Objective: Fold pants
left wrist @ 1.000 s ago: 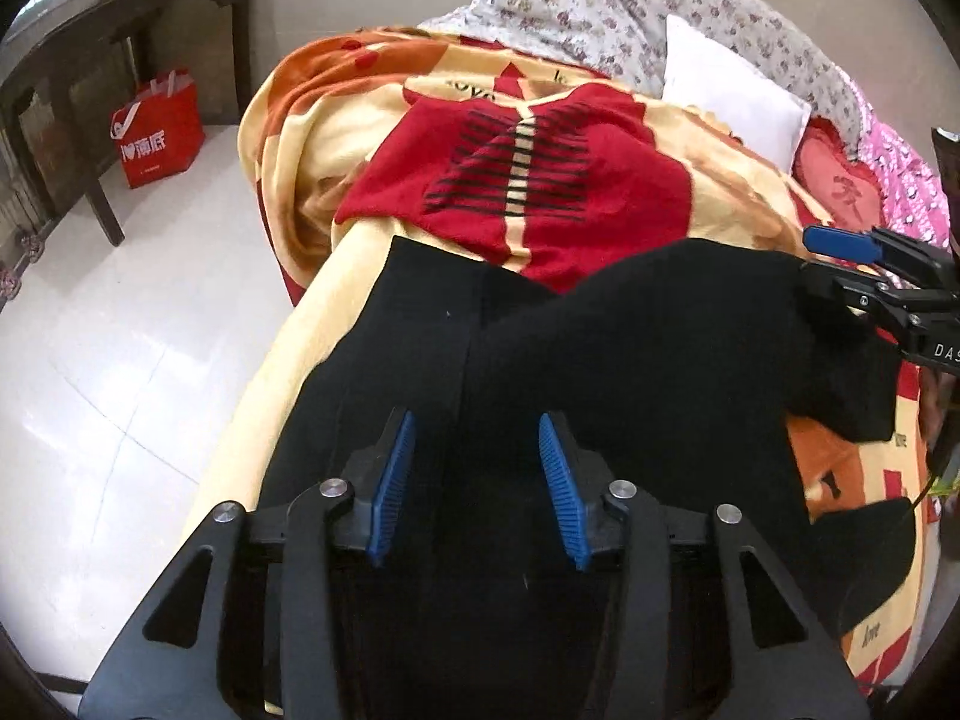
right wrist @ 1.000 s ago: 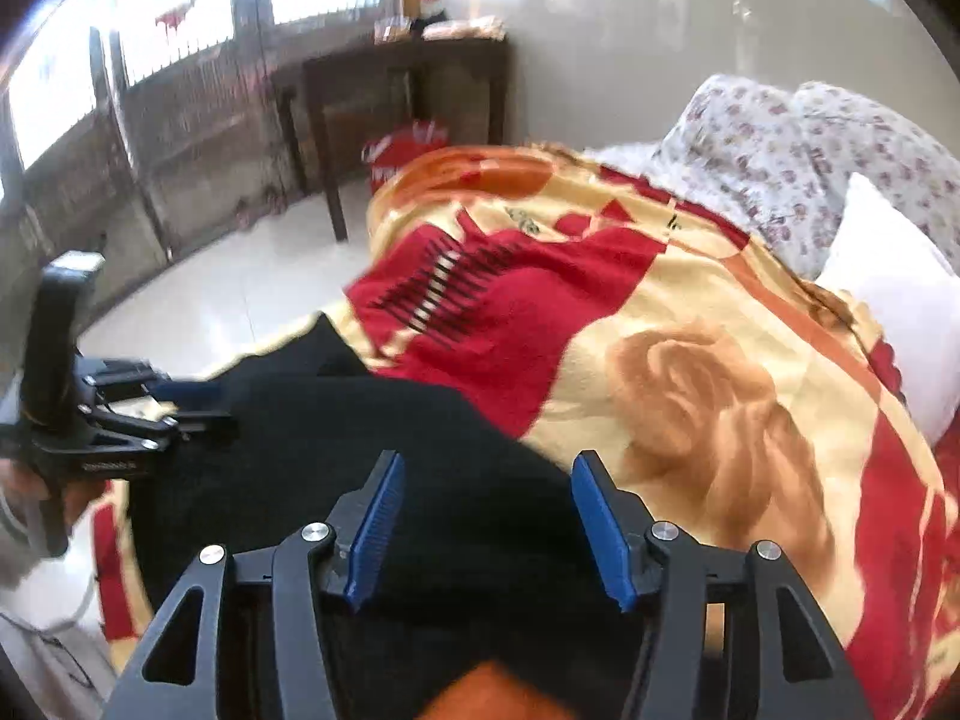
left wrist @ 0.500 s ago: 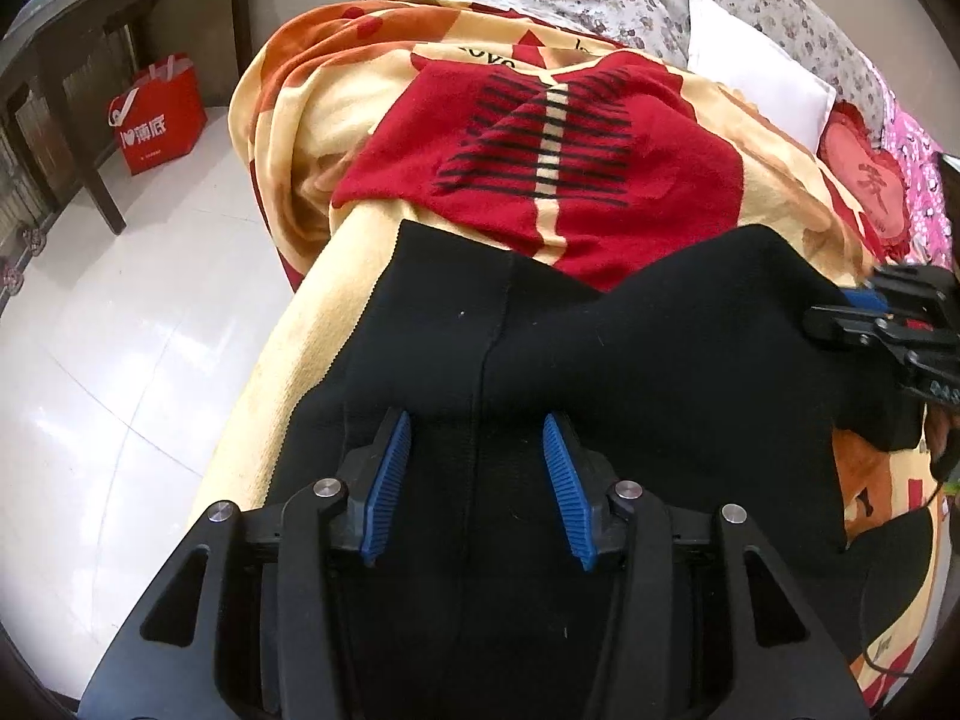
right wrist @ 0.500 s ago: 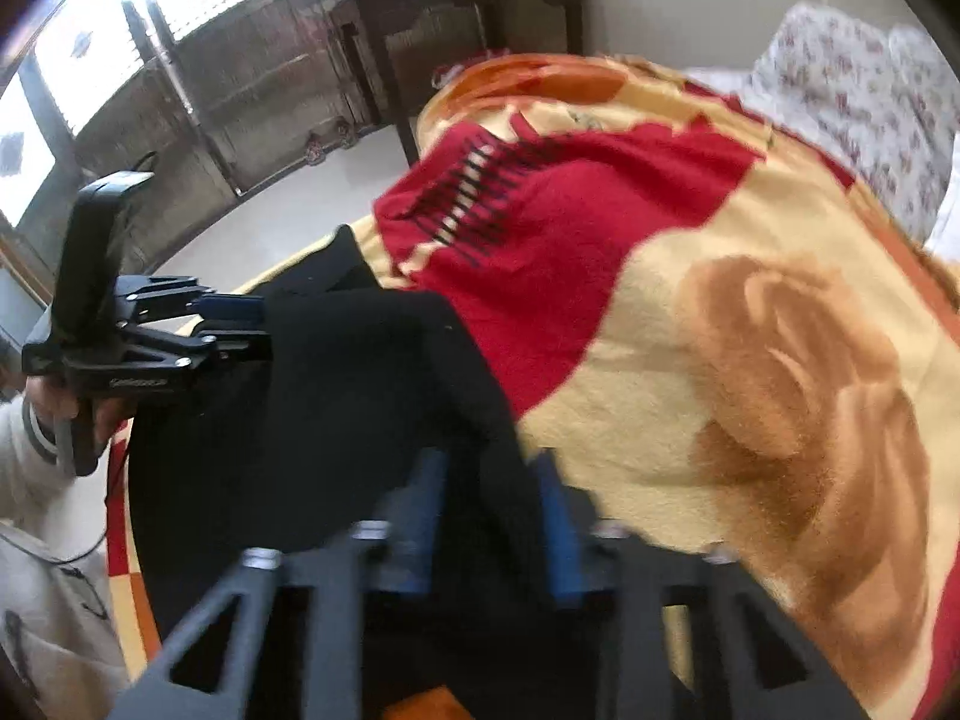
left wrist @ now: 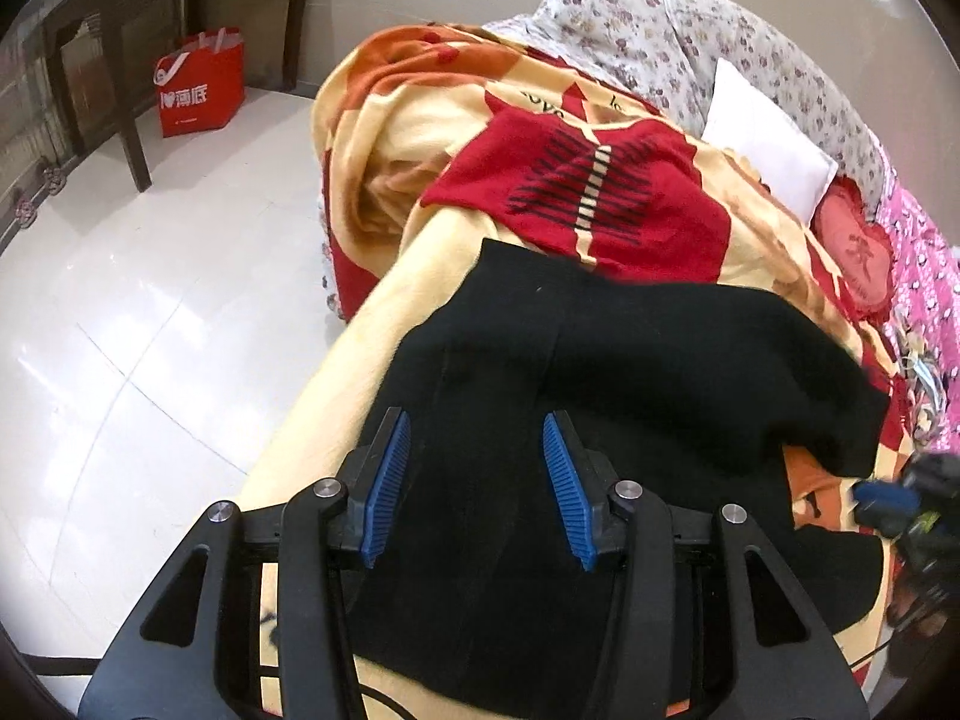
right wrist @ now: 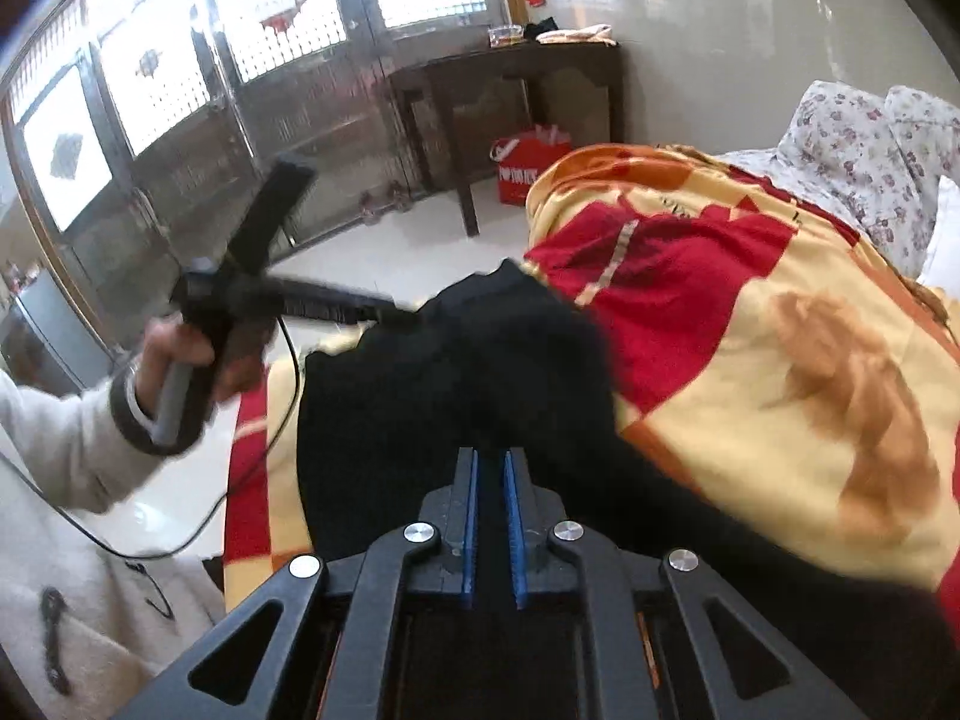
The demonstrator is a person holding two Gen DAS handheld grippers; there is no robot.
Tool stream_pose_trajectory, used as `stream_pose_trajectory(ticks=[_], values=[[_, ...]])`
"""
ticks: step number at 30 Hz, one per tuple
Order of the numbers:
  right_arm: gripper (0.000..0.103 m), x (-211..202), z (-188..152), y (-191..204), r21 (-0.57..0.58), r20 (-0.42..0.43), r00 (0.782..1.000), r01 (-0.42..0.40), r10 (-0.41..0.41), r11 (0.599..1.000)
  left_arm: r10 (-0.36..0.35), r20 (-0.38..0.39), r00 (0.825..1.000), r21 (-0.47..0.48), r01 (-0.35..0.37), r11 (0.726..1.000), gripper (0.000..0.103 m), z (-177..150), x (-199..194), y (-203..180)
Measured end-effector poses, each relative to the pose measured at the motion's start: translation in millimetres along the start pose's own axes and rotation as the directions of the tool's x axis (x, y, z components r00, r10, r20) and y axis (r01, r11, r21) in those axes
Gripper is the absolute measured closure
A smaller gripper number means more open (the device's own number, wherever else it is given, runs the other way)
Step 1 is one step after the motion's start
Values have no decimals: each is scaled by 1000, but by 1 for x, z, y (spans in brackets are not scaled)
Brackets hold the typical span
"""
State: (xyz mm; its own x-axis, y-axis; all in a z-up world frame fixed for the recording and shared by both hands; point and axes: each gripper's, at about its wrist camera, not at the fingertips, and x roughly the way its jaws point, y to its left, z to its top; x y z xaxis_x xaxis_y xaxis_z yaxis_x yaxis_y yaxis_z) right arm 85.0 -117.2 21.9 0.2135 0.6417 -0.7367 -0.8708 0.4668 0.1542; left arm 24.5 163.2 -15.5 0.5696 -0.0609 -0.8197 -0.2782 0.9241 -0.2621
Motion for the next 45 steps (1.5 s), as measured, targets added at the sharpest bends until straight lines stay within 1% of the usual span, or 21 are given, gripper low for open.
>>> stream_pose_trajectory(ticks=[3, 6, 7, 8, 9, 10, 14, 16, 18, 21, 22, 24, 26, 27, 30, 34, 37, 38, 40, 43, 45], values=[[95, 7, -12, 6, 26, -21, 1000, 14, -13, 1000, -3, 7, 1000, 14, 2, 1000, 57, -2, -7, -3], [91, -7, -8, 4, 23, 69, 986, 148, -149, 989, -17, 6, 1000, 27, 17, 999, 57, -3, -8, -7], [76, -12, -3, -1, 34, 84, 981, 171, -173, 985, -21, 4, 1000, 29, 21, 999, 57, -3, -7, -8], [47, -14, 2, -7, 44, 85, 980, 177, -180, 983, -24, 3, 1000, 31, 24, 999, 57, -3, -6, -9], [37, -15, 9, -17, 60, 82, 978, 188, -193, 980, -28, 1, 1000, 31, 28, 999, 57, -3, -4, -11], [35, -14, 14, -25, 69, 76, 976, 199, -204, 978, -34, -3, 999, 32, 34, 999, 57, -3, -2, -13], [35, 3, 38, -67, 88, 23, 971, 236, -239, 968, -39, -22, 999, 36, 39, 999, 57, 0, 8, -17], [35, 15, 45, -89, 81, -8, 975, 224, -224, 971, -37, -33, 999, 38, 38, 999, 57, 2, 14, -17], [35, 36, 53, -106, 47, -84, 977, 199, -195, 979, -28, -37, 999, 35, 29, 999, 57, 5, 18, -16], [35, 59, 60, -117, -22, -150, 975, 162, -163, 987, -20, -41, 999, 27, 21, 999, 57, 8, 23, -13], [37, 65, 61, -120, -25, -164, 977, 136, -138, 990, -16, -44, 999, 22, 17, 1000, 57, 9, 25, -12], [61, 74, 59, -120, -14, -179, 982, 61, -62, 998, -12, -48, 999, 18, 13, 1000, 57, 10, 27, -10], [88, 78, 55, -110, -34, -188, 981, 48, -54, 998, -8, -49, 999, 12, 9, 1000, 57, 11, 28, -7], [90, 78, 52, -103, -57, -191, 979, 55, -65, 997, -11, -50, 999, 4, 11, 1000, 57, 11, 27, -5], [92, 69, 42, -77, -85, -174, 982, 64, -78, 994, -39, -38, 998, -19, 39, 999, 57, 12, 19, 1], [94, 40, 25, -35, -83, -120, 992, 18, -27, 996, -67, -9, 998, -45, 67, 997, 57, 14, 3, 9], [94, 34, 3, 1, -96, -123, 992, -22, 10, 995, -89, -5, 996, -53, 89, 995, 57, 15, -3, 11], [94, 35, -5, 12, -96, -125, 992, -37, 25, 995, -96, -4, 995, -51, 95, 994, 54, 16, -4, 11], [94, 40, -23, 34, -83, -130, 989, -87, 76, 993, -116, 5, 993, -48, 117, 992, 39, 16, -7, 11], [94, 49, -40, 46, -67, -133, 988, -85, 76, 994, -144, 19, 989, -54, 144, 988, 38, 21, -7, 13], [94, 53, -49, 42, -6, -120, 988, -99, 97, 995, -154, 6, 988, -70, 154, 986, 31, 31, 2, 19]])
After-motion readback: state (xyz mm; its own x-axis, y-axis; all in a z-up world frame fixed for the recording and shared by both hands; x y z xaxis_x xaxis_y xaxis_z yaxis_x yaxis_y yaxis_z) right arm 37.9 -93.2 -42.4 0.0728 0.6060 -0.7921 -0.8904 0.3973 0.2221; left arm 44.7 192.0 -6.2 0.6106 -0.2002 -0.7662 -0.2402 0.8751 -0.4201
